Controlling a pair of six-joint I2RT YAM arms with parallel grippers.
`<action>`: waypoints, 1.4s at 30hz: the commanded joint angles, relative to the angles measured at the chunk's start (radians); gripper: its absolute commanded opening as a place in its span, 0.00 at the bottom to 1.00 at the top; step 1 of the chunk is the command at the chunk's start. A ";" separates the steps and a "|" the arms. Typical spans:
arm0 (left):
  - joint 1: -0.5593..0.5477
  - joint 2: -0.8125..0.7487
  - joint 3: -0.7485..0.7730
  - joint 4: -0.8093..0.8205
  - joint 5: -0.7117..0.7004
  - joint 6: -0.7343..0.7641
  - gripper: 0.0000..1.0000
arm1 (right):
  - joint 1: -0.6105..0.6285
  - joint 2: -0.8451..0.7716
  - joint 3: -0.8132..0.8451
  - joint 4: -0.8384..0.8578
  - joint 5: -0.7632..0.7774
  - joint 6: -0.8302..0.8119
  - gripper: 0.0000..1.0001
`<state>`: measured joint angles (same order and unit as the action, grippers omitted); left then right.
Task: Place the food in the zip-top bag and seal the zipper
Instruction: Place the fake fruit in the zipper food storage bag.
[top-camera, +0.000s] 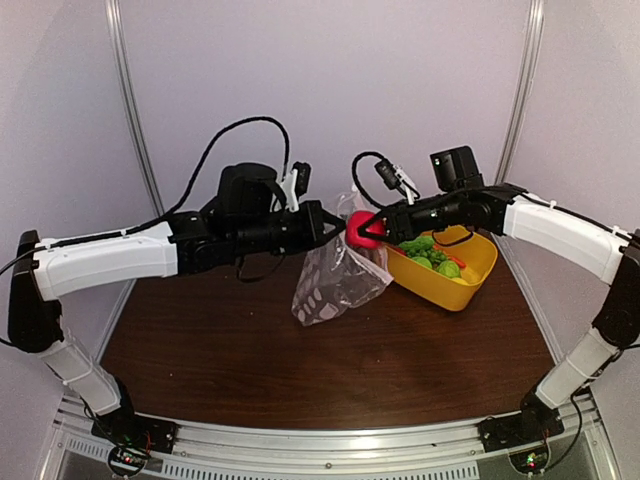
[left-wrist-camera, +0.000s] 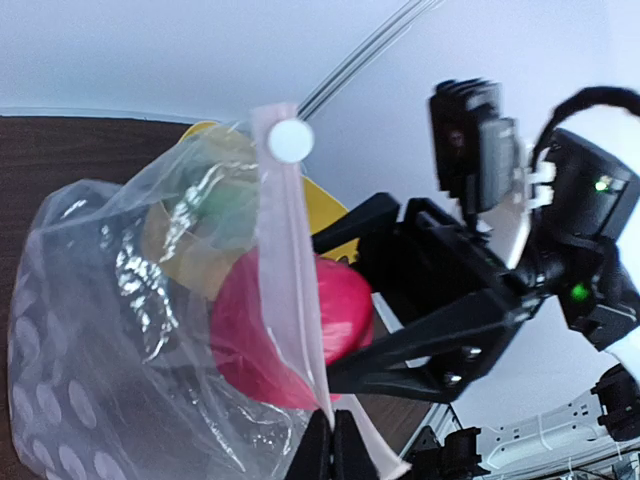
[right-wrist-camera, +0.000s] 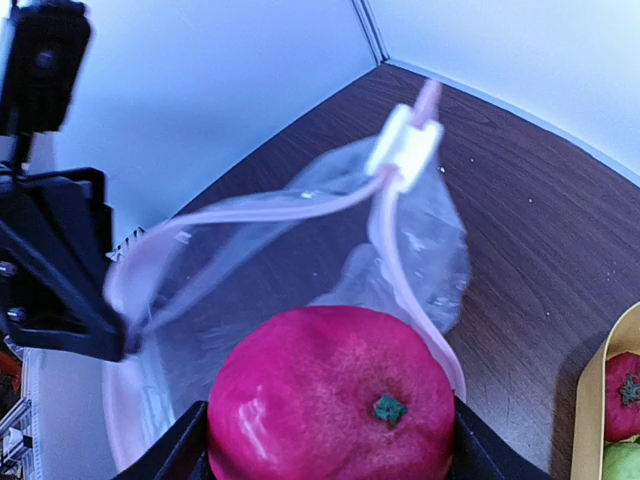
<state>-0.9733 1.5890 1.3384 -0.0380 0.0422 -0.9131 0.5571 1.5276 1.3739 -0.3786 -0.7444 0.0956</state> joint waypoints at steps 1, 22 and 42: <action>-0.006 -0.054 -0.017 0.091 0.013 -0.019 0.00 | 0.013 0.041 0.011 0.012 0.104 -0.029 0.47; -0.005 -0.004 -0.041 0.104 0.025 -0.011 0.00 | 0.095 0.053 -0.067 0.201 -0.210 0.129 0.52; -0.005 -0.049 -0.117 0.064 -0.127 0.014 0.00 | 0.111 -0.084 0.021 -0.173 0.177 -0.134 1.00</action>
<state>-0.9771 1.5608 1.2373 0.0288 -0.0357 -0.9237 0.6697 1.4918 1.4082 -0.4911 -0.6525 0.0040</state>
